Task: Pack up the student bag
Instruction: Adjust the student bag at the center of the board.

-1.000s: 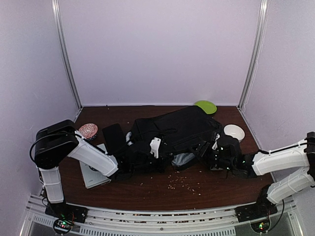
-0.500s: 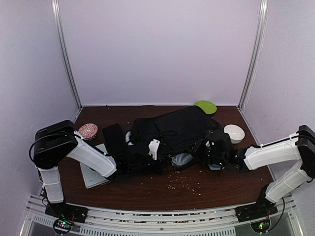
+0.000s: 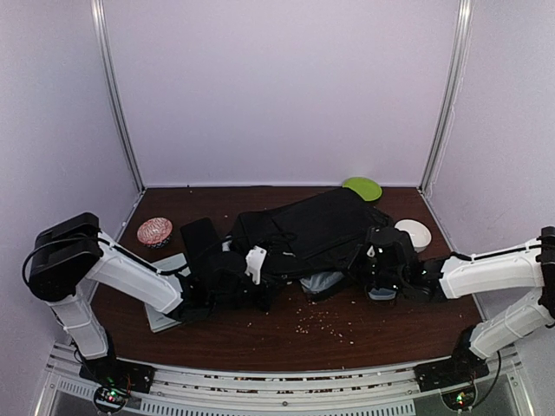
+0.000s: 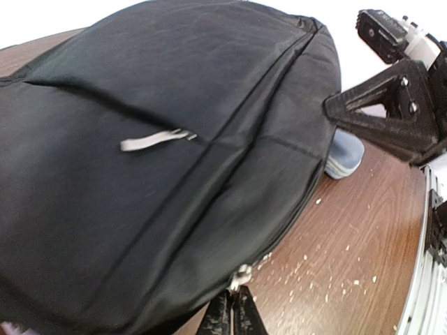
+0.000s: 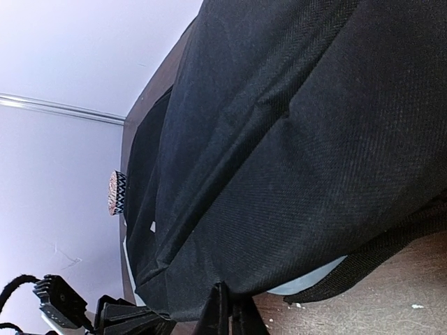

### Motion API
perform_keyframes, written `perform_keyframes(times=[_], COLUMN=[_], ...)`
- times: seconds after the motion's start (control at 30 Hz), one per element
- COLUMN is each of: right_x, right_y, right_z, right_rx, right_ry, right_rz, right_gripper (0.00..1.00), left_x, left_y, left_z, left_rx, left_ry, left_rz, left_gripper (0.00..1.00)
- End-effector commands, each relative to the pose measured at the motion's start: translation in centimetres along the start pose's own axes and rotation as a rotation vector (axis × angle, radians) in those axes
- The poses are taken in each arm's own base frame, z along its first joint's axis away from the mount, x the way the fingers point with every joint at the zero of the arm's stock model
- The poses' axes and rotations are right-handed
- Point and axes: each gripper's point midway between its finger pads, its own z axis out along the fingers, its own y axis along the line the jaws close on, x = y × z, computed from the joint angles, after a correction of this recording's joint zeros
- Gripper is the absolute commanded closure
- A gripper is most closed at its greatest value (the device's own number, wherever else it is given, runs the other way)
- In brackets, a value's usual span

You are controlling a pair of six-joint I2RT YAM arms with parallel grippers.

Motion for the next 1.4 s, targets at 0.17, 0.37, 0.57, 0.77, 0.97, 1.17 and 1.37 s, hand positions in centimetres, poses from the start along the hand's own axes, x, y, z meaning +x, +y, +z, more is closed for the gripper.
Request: perform_keyframes(times=[0.17, 0.37, 0.57, 0.77, 0.97, 1.17, 1.37], right_x=[-3.6, -3.6, -2.7, -3.2, -3.9, -3.3, -5.1], right_y=[-1.7, -3.9, -2.9, -1.3, -2.8, -4.1, -4.2], right_z=[-2.7, -3.3, -3.4, -4.4, -5.0, -5.3, -6.2], right_rx=[0.104, 0.142, 0.078, 0.065, 0.162, 0.168, 0.201], right_ry=[-0.084, -0.067, -0.016, -0.010, -0.004, 0.013, -0.075], right_rz=[-0.154, -0.175, -0.206, -0.306, -0.371, -0.375, -0.333], right_gripper=[1.00, 1.00, 1.00, 1.00, 1.00, 0.92, 0.30], left_x=[1.7, 2.7, 2.7, -0.4, -4.8, -7.1, -7.5], left_y=[3.0, 3.5, 2.8, 3.9, 7.1, 9.9, 13.3], left_z=[-3.9, -5.2, -5.0, -6.0, -6.7, -4.4, -2.3], left_rx=[-0.148, -0.165, -0.119, -0.193, -0.202, -0.250, -0.299], left_ry=[0.159, 0.219, 0.202, 0.109, 0.040, 0.095, 0.119], left_rz=[0.131, 0.145, 0.127, 0.125, -0.048, -0.188, -0.377], left_gripper=[1.00, 1.00, 1.00, 0.77, 0.28, 0.14, 0.10])
